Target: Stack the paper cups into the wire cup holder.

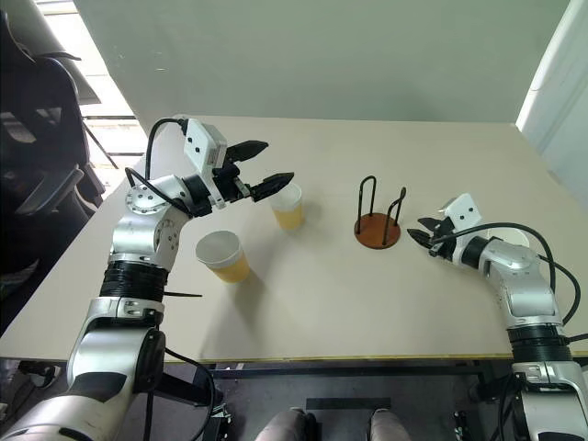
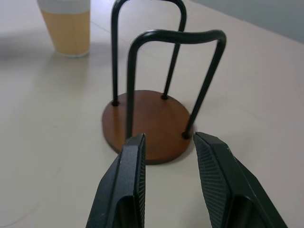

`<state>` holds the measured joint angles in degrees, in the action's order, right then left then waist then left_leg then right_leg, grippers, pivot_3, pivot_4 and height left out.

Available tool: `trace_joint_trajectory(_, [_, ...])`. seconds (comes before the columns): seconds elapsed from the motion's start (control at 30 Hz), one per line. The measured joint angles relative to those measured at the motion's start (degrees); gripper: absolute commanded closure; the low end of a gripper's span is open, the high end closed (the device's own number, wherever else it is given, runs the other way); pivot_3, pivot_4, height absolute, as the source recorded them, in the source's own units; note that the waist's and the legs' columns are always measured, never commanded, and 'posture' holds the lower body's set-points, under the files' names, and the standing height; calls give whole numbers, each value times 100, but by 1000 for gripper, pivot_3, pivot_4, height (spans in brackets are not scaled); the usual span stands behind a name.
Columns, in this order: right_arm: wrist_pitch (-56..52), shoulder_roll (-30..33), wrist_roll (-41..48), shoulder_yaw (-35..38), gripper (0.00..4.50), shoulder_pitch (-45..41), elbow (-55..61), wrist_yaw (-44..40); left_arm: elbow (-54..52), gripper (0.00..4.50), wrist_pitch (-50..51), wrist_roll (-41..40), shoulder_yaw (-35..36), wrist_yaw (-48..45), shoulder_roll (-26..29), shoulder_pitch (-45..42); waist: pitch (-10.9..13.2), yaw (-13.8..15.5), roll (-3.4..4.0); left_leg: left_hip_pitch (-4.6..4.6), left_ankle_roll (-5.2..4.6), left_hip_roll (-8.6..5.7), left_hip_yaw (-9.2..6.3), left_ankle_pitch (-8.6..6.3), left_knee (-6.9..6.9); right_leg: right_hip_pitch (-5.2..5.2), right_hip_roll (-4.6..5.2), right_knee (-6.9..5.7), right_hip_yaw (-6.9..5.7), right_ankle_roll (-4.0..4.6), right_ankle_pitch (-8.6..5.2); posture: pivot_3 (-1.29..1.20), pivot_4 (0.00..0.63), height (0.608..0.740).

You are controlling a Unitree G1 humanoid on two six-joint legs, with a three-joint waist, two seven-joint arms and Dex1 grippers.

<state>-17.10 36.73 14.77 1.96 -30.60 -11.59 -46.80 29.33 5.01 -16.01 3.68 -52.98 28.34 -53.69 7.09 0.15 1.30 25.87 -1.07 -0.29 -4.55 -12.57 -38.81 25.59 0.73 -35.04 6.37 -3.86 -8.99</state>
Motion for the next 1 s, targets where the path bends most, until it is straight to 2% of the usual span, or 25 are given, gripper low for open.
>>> trace_joint_trajectory(0.57, [164, -856, -236, -223, 2929, -449, -276, 205, 122, 16, -135, 251, -92, -184, 168, -9, 0, -4, 0, 1, 0, 0, -3, 0, 2, 6, 0, -1, -3, 1, 1, 0, 150, 740])
trace_joint_trajectory(1.0, [529, -1186, -495, -333, 2929, -658, -713, 308, 121, 16, -134, 251, -80, -168, 212, -10, 0, -7, 0, 3, 0, 0, -2, 0, 9, 13, 0, -1, -3, 6, 0, 0, 150, 740])
